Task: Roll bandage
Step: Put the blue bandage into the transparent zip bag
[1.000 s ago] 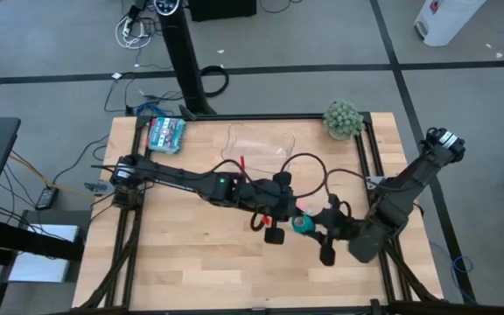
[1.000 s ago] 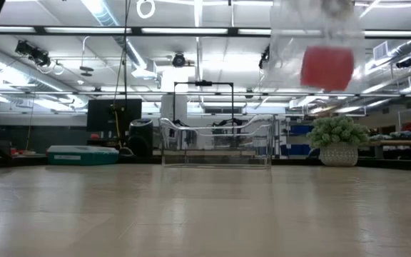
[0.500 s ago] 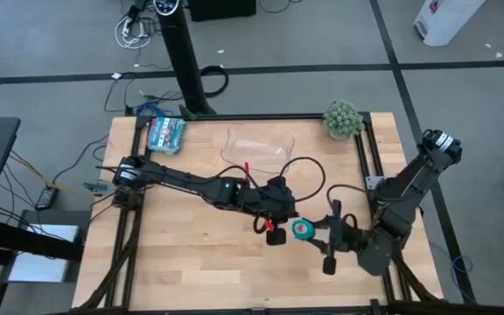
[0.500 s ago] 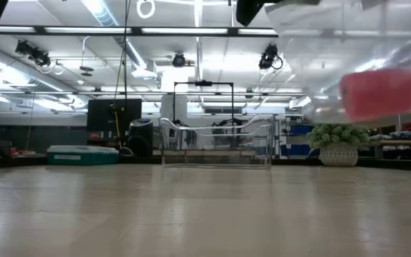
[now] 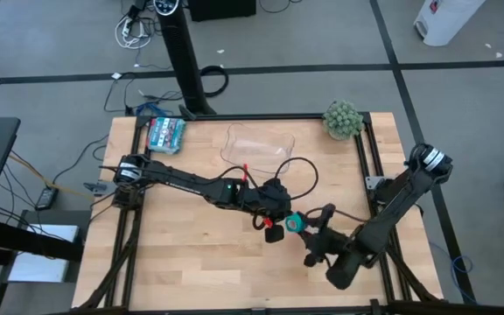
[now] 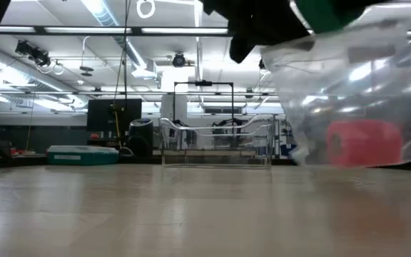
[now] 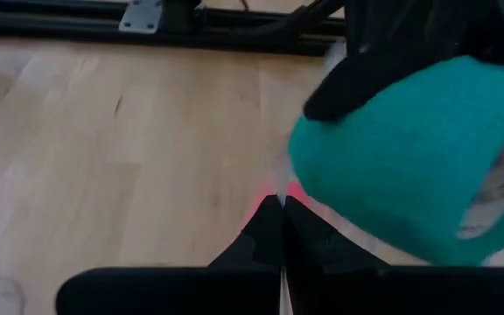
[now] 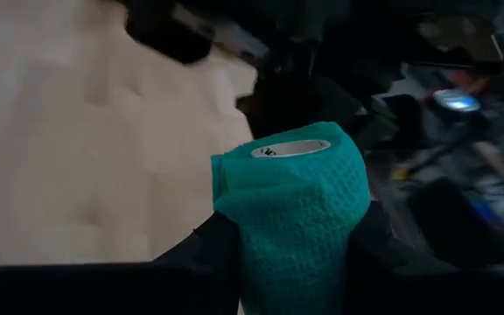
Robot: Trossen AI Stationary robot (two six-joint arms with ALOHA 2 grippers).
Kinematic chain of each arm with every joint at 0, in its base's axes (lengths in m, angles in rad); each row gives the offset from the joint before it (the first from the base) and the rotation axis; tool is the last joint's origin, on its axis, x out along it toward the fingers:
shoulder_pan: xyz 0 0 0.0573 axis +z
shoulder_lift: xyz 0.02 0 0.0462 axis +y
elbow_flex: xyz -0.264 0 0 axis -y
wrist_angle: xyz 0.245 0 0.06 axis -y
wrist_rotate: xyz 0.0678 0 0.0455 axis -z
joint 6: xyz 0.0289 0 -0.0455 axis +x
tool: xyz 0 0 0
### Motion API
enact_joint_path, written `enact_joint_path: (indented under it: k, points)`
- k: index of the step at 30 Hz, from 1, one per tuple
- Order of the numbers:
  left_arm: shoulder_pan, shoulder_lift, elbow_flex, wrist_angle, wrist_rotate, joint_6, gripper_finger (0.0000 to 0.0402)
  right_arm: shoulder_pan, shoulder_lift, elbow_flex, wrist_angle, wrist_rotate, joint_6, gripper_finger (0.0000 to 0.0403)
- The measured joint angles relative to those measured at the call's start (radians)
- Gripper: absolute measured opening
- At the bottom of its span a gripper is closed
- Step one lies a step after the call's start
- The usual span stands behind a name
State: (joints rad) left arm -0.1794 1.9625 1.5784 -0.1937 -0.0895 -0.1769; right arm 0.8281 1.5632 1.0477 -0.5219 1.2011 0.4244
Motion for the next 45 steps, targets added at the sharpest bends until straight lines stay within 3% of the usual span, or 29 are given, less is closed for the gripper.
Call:
enact_joint_path:
  k: [5,14,25,28,35,45]
  points:
    - [0.019,0.0,-0.026,0.019,0.003,-0.037,0.0005,-0.037,0.047,0.0,-0.05,0.041,0.006,0.0131]
    - [0.028,0.01,-0.032,-0.005,0.044,-0.042,0.0005,-0.081,0.117,0.002,-0.134,-0.008,0.034,0.013]
    - [0.025,0.01,-0.032,-0.003,0.157,-0.075,0.0005,-0.084,0.116,0.001,-0.181,-0.228,0.03,0.013]
    - [0.02,0.007,-0.018,0.07,0.185,-0.077,0.0005,-0.089,0.12,-0.003,-0.15,-0.292,0.004,0.013]
    - [0.021,0.003,-0.019,0.104,0.212,-0.09,0.0005,-0.088,0.081,-0.005,-0.155,-0.194,0.01,0.013]
    - [0.017,-0.002,-0.016,0.067,0.18,-0.089,0.0005,-0.007,-0.073,0.007,-0.164,-0.239,0.184,0.013]
